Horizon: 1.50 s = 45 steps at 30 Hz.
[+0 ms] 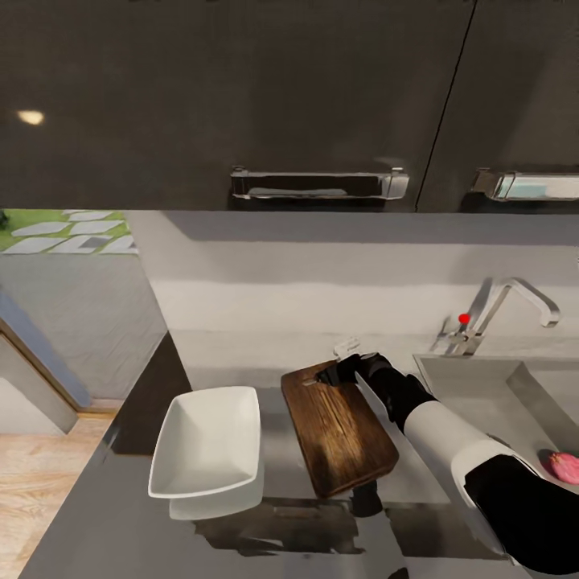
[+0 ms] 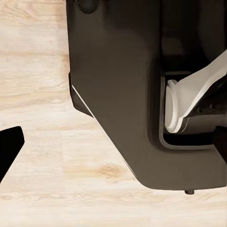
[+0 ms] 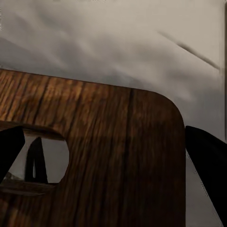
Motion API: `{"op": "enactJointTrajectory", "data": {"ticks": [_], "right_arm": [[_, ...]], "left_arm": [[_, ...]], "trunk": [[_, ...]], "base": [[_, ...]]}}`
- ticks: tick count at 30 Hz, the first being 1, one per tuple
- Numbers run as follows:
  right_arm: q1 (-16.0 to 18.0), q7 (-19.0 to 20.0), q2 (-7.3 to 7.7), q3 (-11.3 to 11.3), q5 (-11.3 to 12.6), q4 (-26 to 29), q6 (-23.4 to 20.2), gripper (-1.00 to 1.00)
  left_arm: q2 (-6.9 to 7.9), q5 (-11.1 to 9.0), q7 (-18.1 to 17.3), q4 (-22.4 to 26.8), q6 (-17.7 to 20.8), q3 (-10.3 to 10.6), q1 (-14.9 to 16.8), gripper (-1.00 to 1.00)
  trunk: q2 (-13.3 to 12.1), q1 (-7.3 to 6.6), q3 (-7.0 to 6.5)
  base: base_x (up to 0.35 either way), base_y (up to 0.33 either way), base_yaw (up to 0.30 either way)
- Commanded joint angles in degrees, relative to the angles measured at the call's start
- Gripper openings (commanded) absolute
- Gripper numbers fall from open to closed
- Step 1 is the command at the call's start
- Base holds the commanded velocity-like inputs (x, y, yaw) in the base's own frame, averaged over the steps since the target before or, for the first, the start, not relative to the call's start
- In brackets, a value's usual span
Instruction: In the kitchen, take the Vidalia onion out of the sink, dice it on the chopping board with the paring knife, put the diced onion into the bowl on the countertop, then place both the paring knife and the chopping board into the sink.
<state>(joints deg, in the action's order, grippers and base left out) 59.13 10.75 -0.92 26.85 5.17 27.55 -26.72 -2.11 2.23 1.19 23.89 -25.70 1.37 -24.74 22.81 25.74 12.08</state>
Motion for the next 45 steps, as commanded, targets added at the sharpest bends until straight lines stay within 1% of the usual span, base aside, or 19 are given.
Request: {"op": "enactJointTrajectory", "data": {"ticks": [1, 19, 37, 45], "right_arm": [[0.1, -0.1, 0.04, 0.3, 0.5, 0.0, -0.3, -1.00], [0.0, -0.1, 0.05, 0.3, 0.5, 0.0, -0.3, -1.00], [0.0, -0.1, 0.12, 0.2, 0.5, 0.1, -0.4, -1.00], [0.0, -0.1, 0.12, 0.2, 0.5, 0.1, -0.6, -1.00]], "left_arm": [[0.00, 0.2, 0.1, 0.1, -0.1, 0.0, 0.0, 1.00], [0.00, 0.2, 0.1, 0.1, -0.1, 0.0, 0.0, 1.00], [0.00, 0.2, 0.0, 0.1, -0.1, 0.1, 0.0, 1.00], [0.00, 0.2, 0.0, 0.1, -0.1, 0.1, 0.0, 1.00]], "trunk": [[0.1, 0.04, 0.01], [0.1, 0.04, -1.60], [0.1, 0.04, -3.21], [0.1, 0.04, -3.91]], "base": [[0.000, 0.000, 0.000], [-0.016, 0.000, 0.000], [-0.304, 0.000, 0.000], [-0.118, 0.000, 0.000]]}}
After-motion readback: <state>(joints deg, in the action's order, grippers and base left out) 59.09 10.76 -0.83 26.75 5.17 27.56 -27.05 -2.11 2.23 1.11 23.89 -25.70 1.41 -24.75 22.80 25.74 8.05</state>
